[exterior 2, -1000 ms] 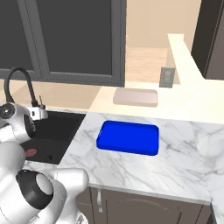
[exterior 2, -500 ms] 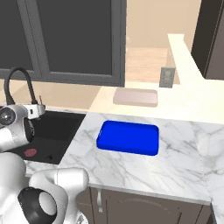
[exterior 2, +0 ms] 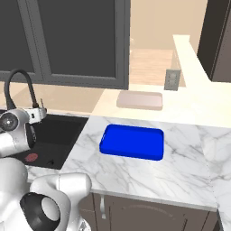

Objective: Pick up all produce items and place them in the sink. Turn on the sink faucet to wash them. Then turn the sink off and put them in the tray.

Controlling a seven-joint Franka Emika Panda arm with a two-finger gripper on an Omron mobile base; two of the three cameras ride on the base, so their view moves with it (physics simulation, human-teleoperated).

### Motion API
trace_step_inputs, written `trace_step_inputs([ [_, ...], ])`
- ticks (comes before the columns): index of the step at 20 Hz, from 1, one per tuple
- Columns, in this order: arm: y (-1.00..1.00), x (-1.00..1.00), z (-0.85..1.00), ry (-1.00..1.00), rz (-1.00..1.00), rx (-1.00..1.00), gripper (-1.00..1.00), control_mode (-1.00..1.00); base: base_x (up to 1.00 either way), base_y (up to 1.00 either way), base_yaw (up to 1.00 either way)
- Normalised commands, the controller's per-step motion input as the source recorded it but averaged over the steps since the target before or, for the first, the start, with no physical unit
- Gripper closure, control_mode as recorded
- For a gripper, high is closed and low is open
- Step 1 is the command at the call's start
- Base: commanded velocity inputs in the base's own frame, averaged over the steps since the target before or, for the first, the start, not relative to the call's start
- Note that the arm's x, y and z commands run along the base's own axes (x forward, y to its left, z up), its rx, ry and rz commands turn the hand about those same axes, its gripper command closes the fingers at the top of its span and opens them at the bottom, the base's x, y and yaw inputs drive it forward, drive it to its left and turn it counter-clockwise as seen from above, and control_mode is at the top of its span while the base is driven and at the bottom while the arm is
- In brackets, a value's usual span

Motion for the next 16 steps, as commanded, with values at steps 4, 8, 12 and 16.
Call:
trace_step_inputs([
  [4, 0.00, 0.10, 0.00, -0.04, 0.20, 0.00, -1.00, -1.00, 0.00, 0.00, 0.00],
  [8, 0.00, 0.24, 0.00, -0.03, 0.26, 0.00, -1.00, -1.00, 0.00, 0.00, 0.00],
  [12, 0.00, 0.21, -0.17, -0.12, 0.16, 0.00, -1.00, -1.00, 0.00, 0.00, 0.00],
  [16, 0.02, 0.15, -0.37, -0.22, 0.09, 0.00, -1.00, -1.00, 0.00, 0.00, 0.00],
])
